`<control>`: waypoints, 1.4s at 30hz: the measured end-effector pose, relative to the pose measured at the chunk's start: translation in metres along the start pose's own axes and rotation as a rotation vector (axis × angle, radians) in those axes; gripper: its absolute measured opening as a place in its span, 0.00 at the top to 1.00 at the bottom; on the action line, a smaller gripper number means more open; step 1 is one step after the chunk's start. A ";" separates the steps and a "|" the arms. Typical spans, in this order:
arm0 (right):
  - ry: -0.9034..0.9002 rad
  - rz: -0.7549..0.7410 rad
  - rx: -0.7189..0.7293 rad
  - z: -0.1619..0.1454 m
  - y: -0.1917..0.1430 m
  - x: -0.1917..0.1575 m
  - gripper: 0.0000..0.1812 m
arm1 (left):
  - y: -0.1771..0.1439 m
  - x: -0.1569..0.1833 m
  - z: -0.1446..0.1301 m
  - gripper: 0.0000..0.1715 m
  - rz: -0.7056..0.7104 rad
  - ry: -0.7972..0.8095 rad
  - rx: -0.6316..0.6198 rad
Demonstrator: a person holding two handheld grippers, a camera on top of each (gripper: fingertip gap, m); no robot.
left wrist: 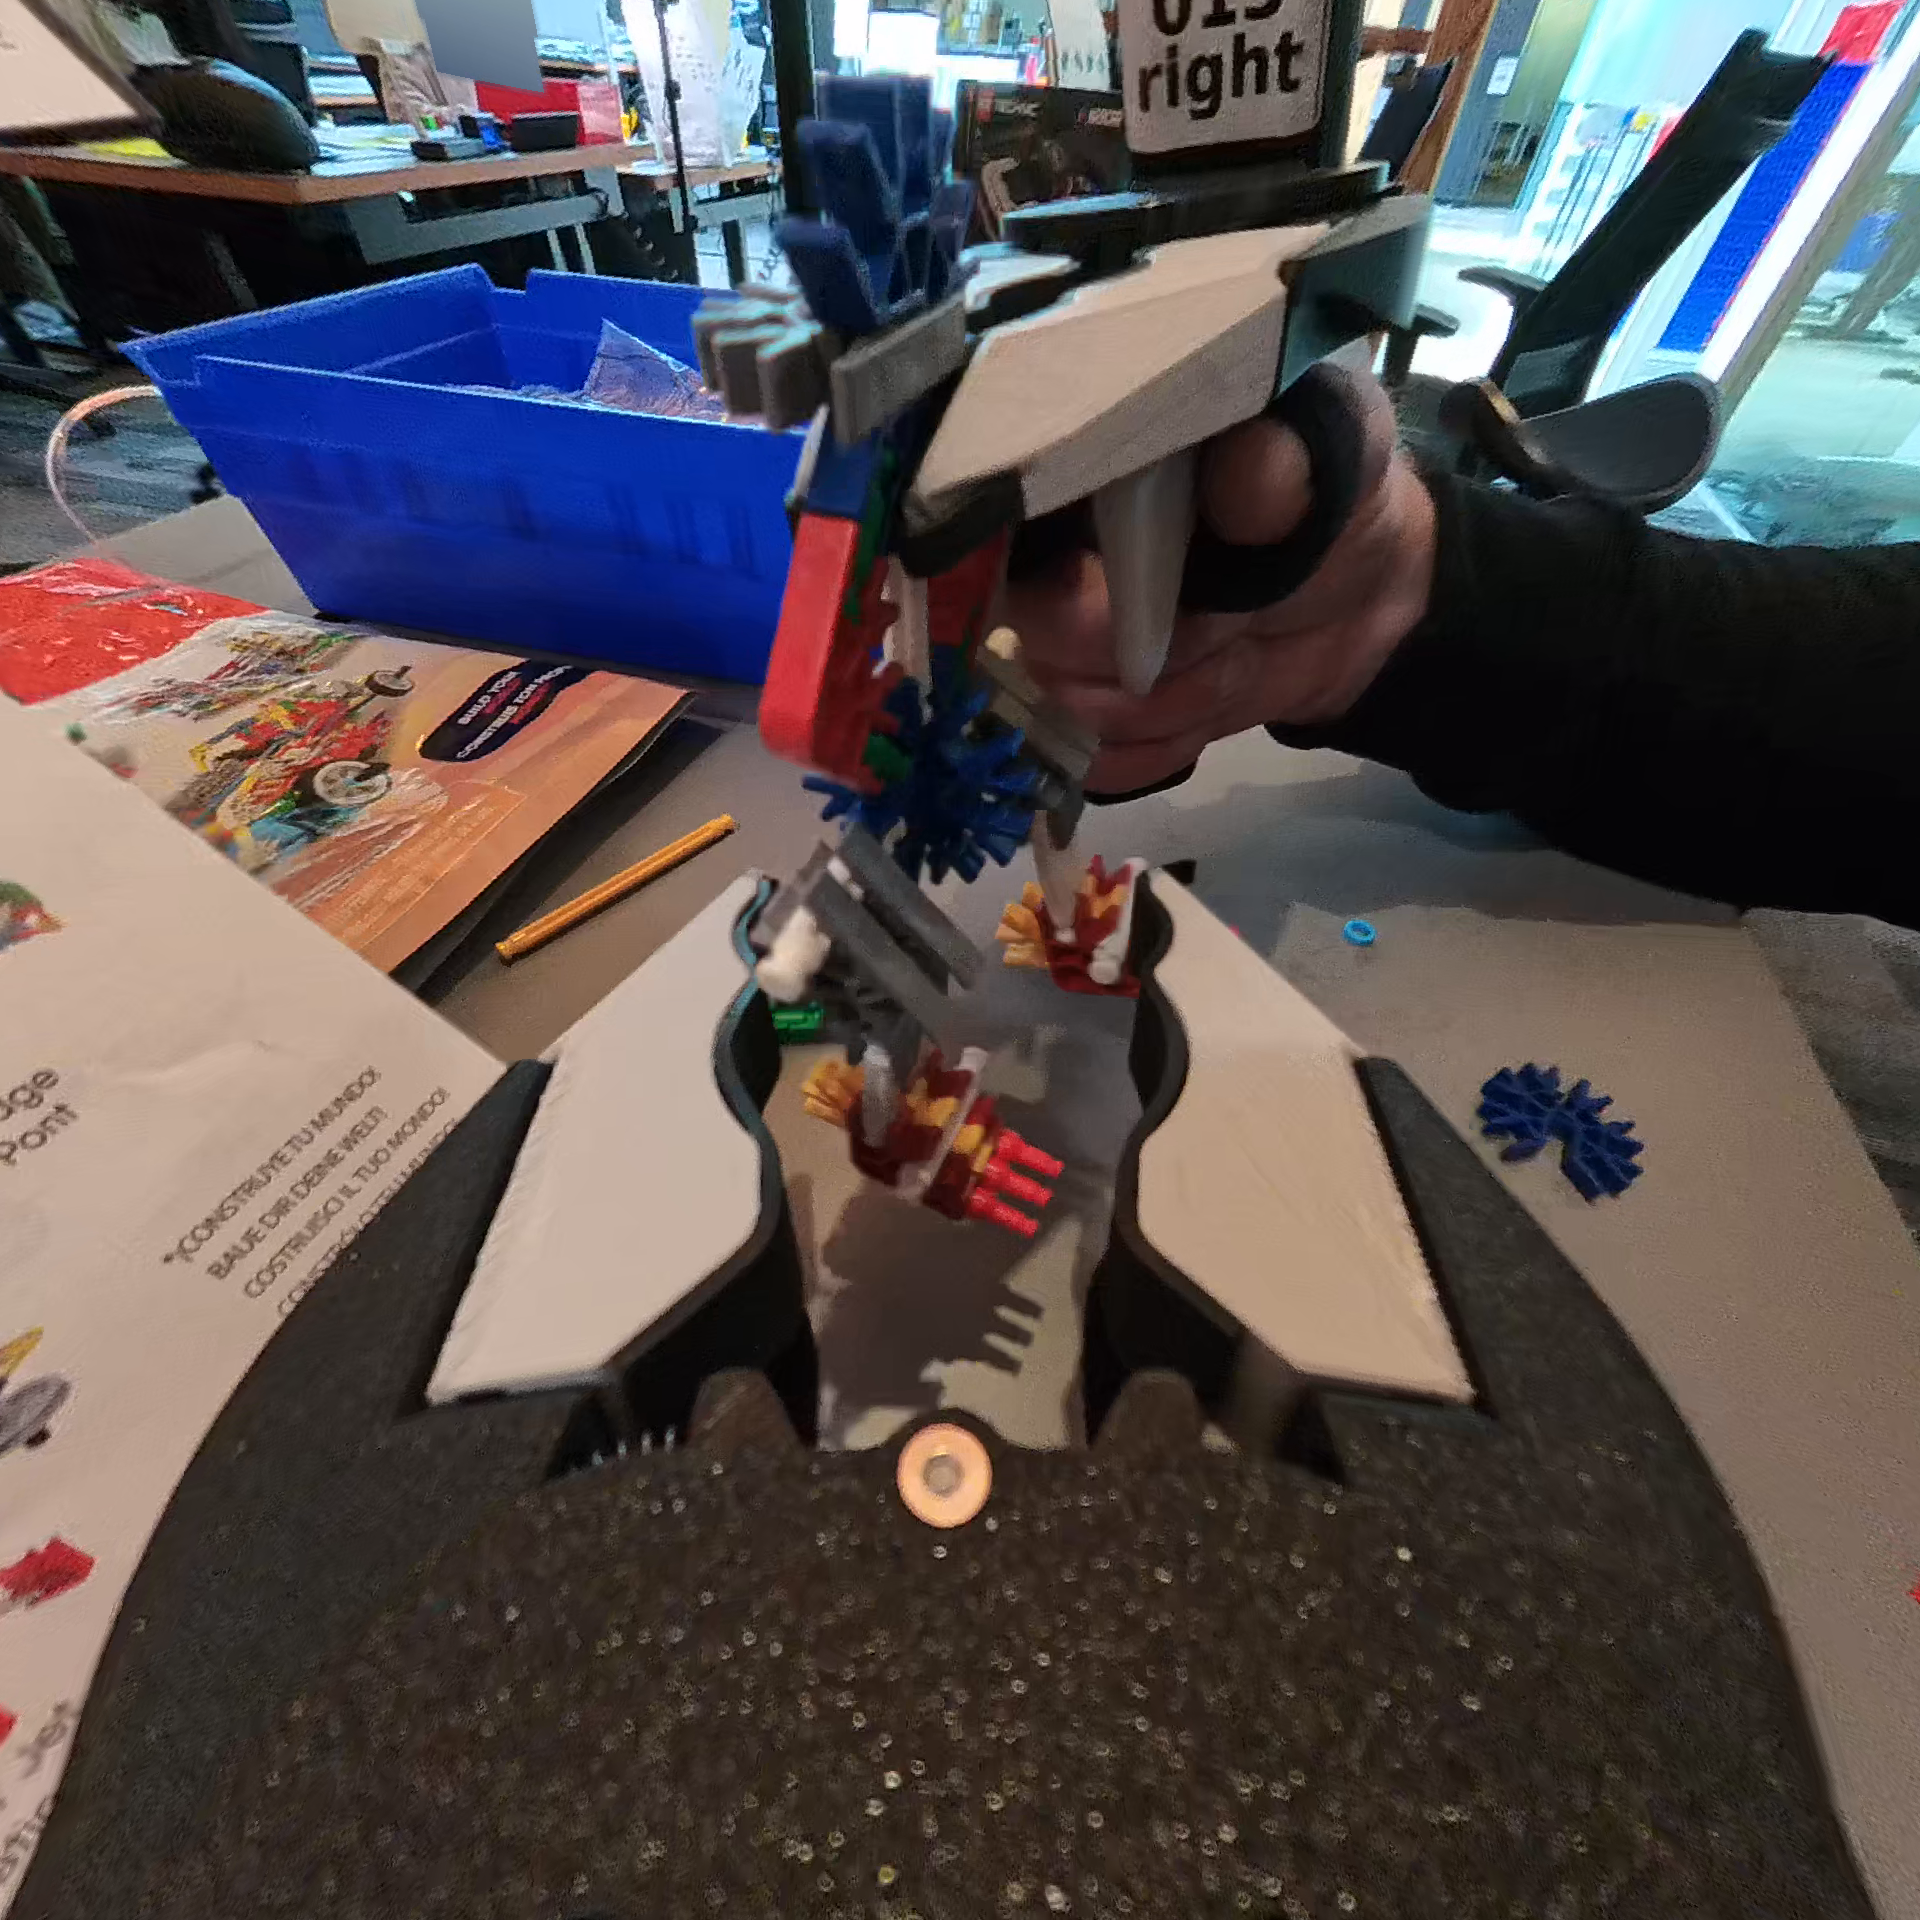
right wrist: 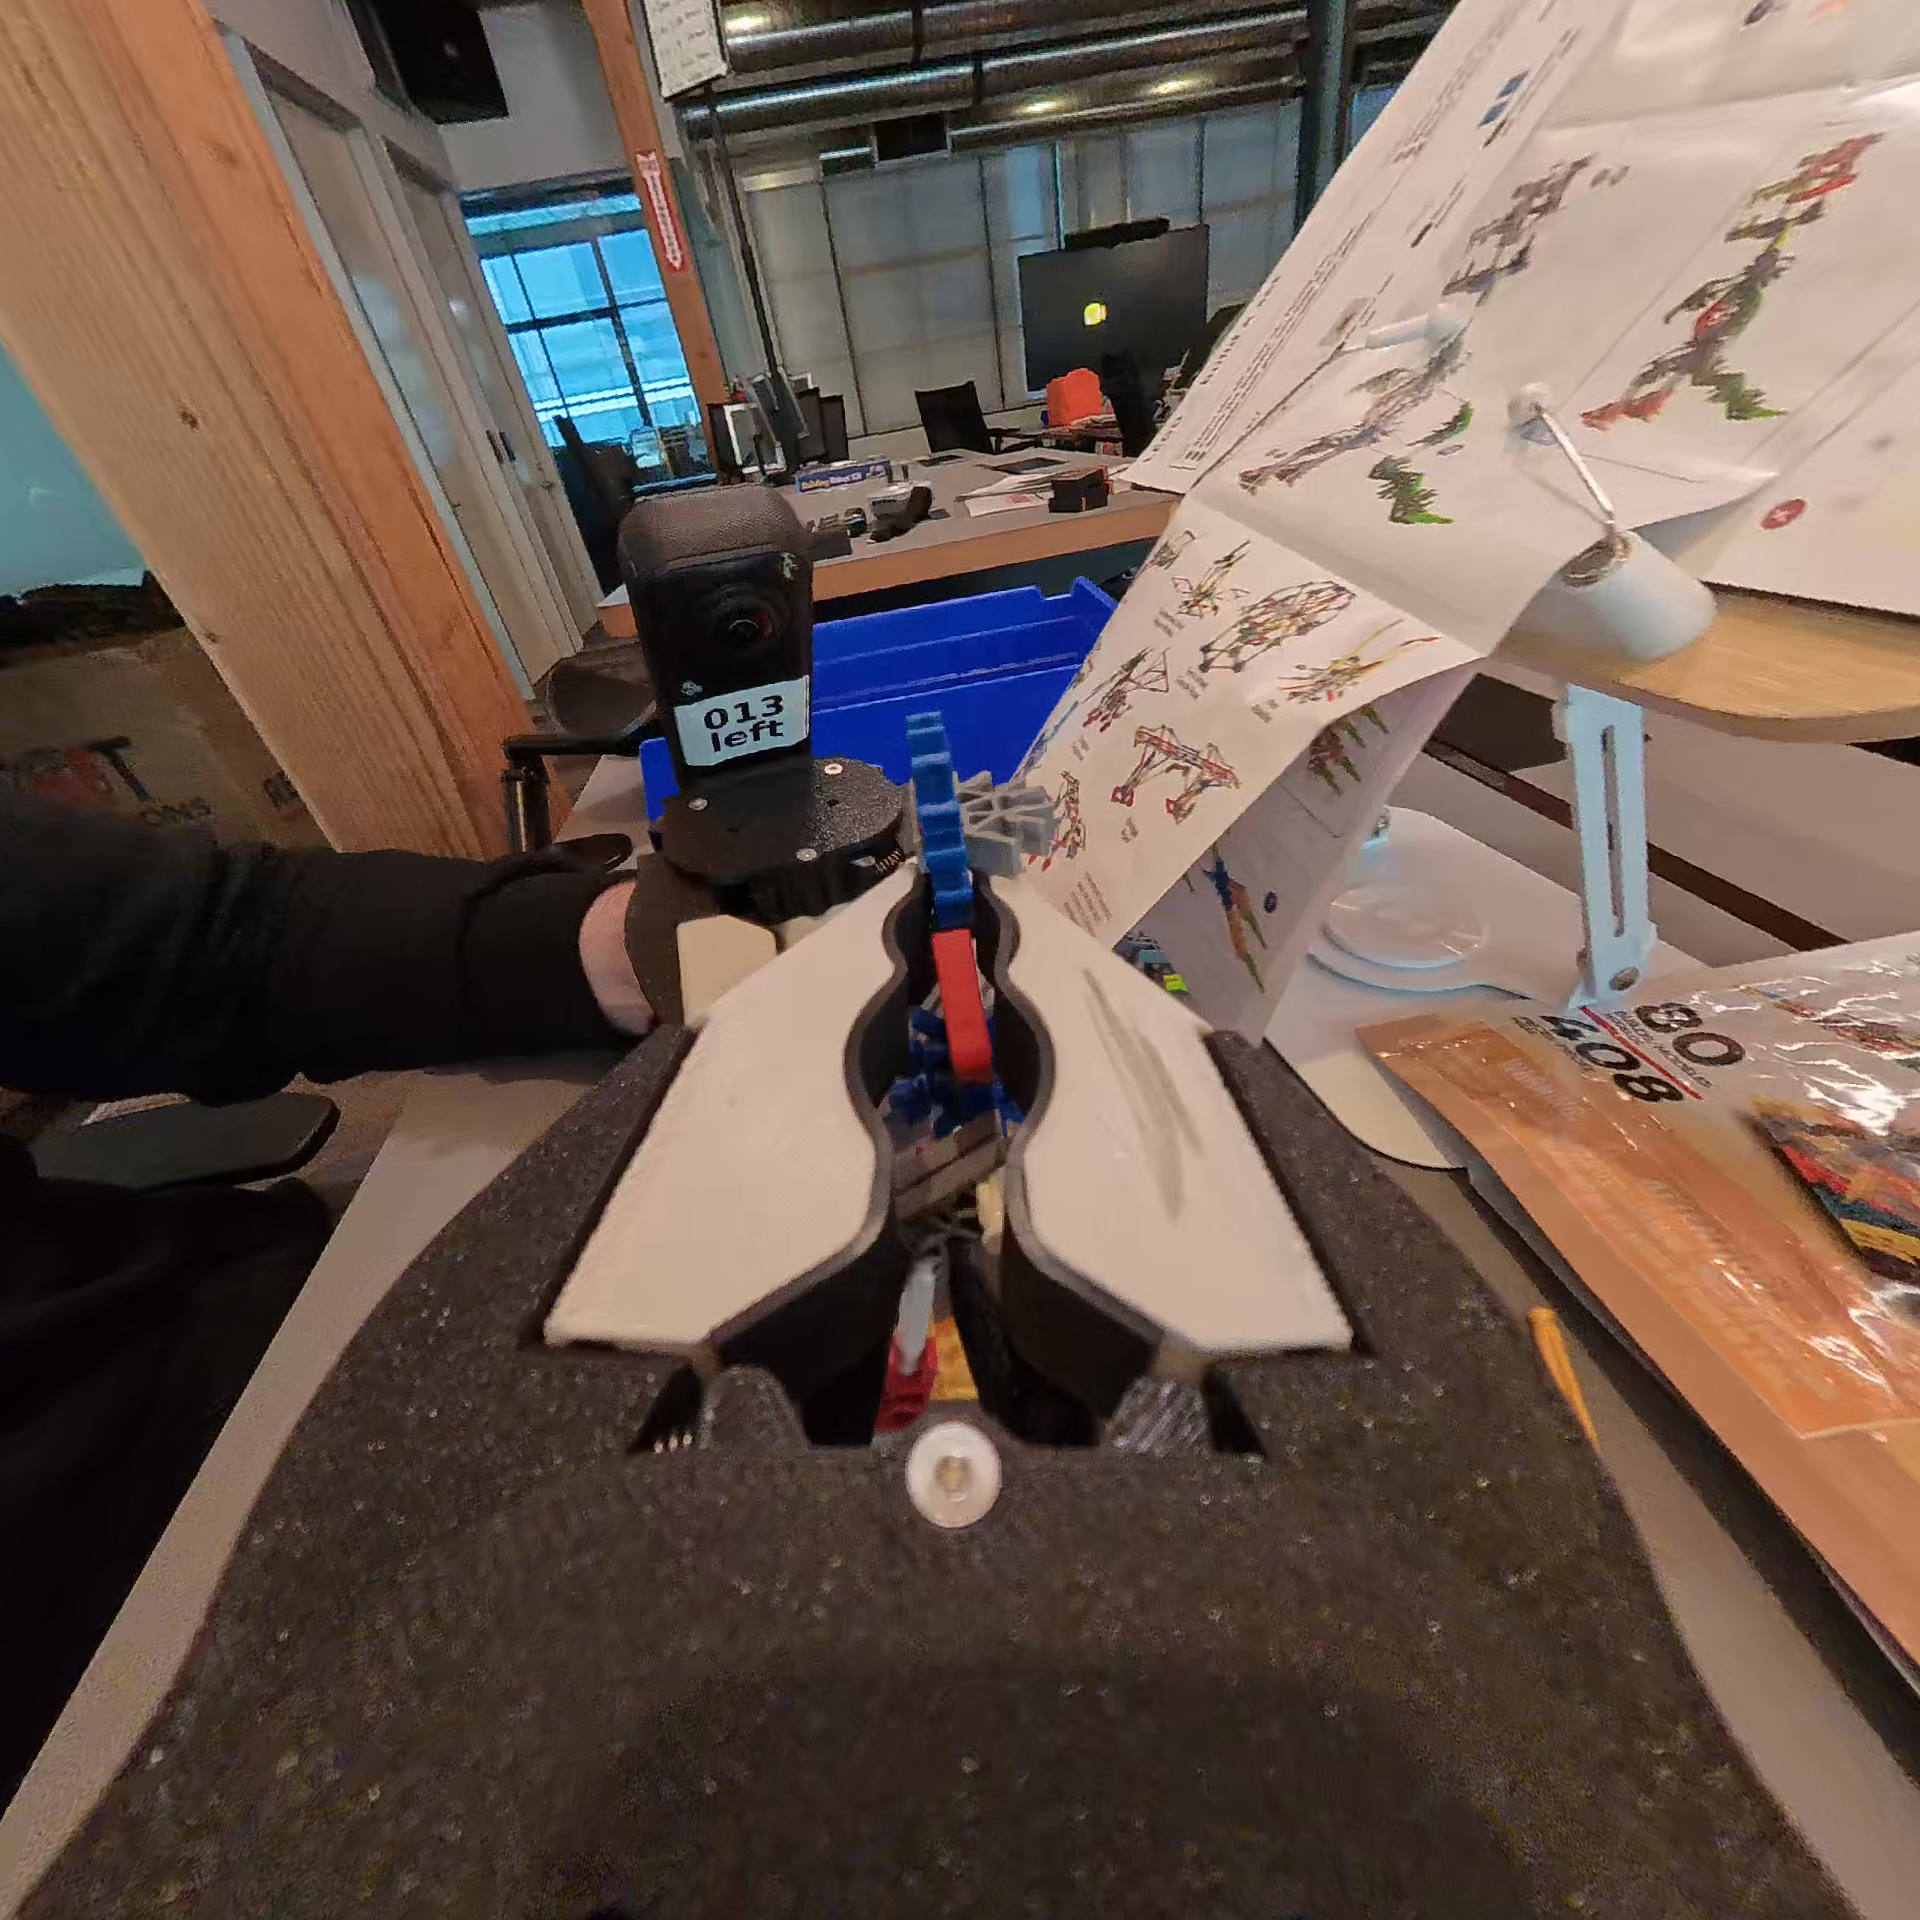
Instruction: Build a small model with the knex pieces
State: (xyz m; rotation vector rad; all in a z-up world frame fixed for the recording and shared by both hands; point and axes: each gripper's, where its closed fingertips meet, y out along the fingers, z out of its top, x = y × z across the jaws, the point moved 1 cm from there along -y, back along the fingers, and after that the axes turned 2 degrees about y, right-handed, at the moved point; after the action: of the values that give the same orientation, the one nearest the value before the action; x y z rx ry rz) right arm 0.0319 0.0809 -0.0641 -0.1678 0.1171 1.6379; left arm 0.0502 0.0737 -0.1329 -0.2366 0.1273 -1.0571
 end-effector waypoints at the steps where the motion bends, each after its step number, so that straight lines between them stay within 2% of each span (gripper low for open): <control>1: 0.003 0.002 0.001 -0.001 0.002 -0.001 0.97 | 0.001 -0.001 0.001 0.63 0.013 -0.003 0.007; 12: 0.159 0.034 0.033 0.001 0.004 0.002 0.96 | 0.001 -0.008 -0.002 0.67 0.083 0.080 -0.021; 19: 0.145 0.034 -0.001 -0.006 0.000 0.006 0.96 | -0.004 -0.008 -0.007 0.62 0.074 0.116 -0.068; 22: 0.143 0.055 -0.030 -0.012 -0.001 0.007 0.96 | -0.011 -0.008 -0.008 0.66 0.060 0.108 -0.080; 24: 0.149 0.080 -0.042 -0.016 -0.002 0.005 0.96 | -0.014 -0.007 -0.010 0.74 0.053 0.128 -0.099; 27: 0.137 0.086 -0.066 -0.023 -0.001 0.005 0.96 | -0.014 -0.007 -0.015 0.80 0.052 0.144 -0.133; 30: 0.137 0.082 -0.119 -0.031 -0.003 0.008 0.94 | -0.013 -0.007 -0.022 0.80 0.050 0.156 -0.167; 35: 0.055 -0.008 -0.320 -0.053 -0.022 0.018 0.80 | -0.012 -0.006 -0.036 0.80 0.045 0.194 -0.237; 39: -0.019 -0.092 -0.494 -0.074 -0.049 0.028 0.80 | -0.014 -0.006 -0.037 0.80 0.041 0.206 -0.241; 42: -0.049 -0.083 -0.553 -0.084 -0.052 0.025 0.80 | -0.015 -0.005 -0.038 0.79 0.042 0.216 -0.249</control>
State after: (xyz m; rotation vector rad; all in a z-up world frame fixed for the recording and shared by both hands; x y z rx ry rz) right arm 0.0850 0.0947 -0.1500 -0.5452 -0.3807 1.5576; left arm 0.0269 0.0664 -0.1659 -0.3431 0.4580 -1.0229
